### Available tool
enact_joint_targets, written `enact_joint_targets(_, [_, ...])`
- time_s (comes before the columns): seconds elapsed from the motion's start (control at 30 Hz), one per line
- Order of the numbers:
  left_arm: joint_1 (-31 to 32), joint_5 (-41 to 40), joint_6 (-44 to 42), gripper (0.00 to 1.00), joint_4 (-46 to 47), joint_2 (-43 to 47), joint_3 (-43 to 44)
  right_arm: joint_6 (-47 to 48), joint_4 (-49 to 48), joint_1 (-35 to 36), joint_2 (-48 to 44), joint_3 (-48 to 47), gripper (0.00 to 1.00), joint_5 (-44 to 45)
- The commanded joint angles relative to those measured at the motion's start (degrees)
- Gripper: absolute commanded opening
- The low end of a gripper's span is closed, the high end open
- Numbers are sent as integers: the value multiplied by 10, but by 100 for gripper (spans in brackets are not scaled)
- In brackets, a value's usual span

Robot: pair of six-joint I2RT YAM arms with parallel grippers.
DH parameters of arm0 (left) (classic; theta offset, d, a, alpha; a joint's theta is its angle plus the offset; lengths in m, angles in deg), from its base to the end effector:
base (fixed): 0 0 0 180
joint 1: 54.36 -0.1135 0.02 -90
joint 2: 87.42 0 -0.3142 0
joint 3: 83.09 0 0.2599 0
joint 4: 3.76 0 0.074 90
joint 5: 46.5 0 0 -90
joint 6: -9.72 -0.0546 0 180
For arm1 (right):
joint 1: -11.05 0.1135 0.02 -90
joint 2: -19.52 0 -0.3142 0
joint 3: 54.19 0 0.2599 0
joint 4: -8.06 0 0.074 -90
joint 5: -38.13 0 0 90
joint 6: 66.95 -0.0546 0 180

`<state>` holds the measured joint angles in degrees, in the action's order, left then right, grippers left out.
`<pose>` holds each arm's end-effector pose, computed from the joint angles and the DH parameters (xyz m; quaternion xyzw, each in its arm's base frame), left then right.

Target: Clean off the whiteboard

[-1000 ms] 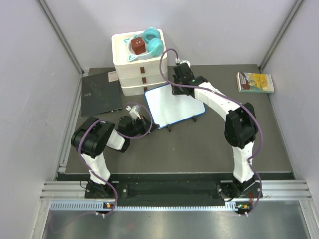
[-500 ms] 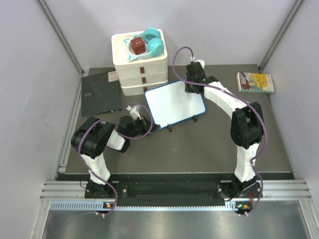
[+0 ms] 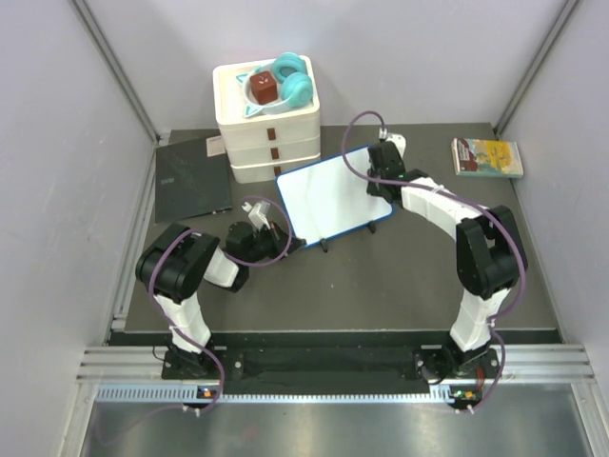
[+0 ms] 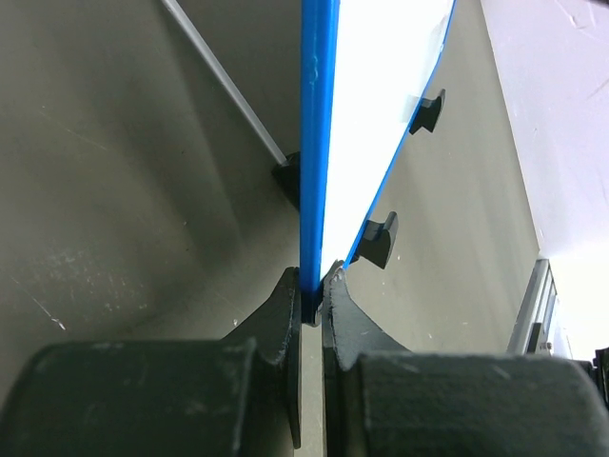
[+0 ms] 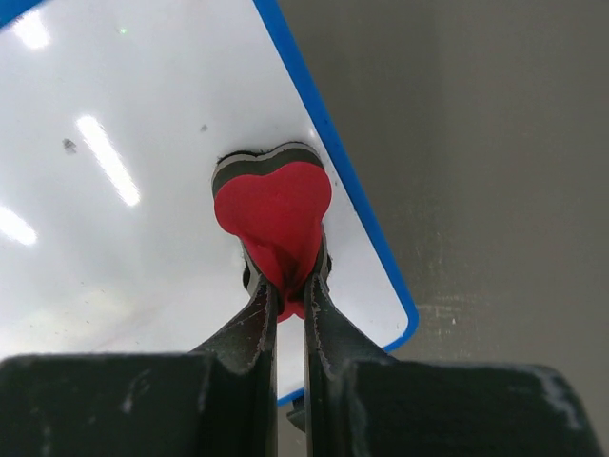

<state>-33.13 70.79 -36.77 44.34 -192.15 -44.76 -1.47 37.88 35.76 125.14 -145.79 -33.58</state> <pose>0.2895 -0.1393 0.1407 -0.0166 0.7995 -0.4662 0.3783 0.4137 0.1715 0.2660 0.0608 0.9084 0.0283 0.4128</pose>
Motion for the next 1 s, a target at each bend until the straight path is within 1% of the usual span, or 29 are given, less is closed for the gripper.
enact_joint_targets(0.0, [-1,-88,-60,0,-145,-23,-13,-7,23,28,23,64,0,4])
enact_joint_targets(0.27, [-1,-88,-60,0,-146,-23,-13,-11,26,118,24,64,0,18])
enact_joint_targets(0.53, [-1,-89,-60,0,-145,-26,-12,-1,30,203,53,29,0,7])
enact_joint_targets(0.6, [-1,-91,-60,0,-145,-26,-13,8,20,212,56,21,0,-22])
enact_joint_targets(0.77, [-1,-91,-59,0,-147,-25,-13,12,9,227,49,8,0,-57])
enact_joint_targets(0.87, [-1,-93,-59,0,-147,-25,-13,13,5,226,19,12,0,-69])
enact_joint_targets(0.97, [-1,-93,-59,0,-147,-25,-13,13,17,227,-20,14,0,-56])
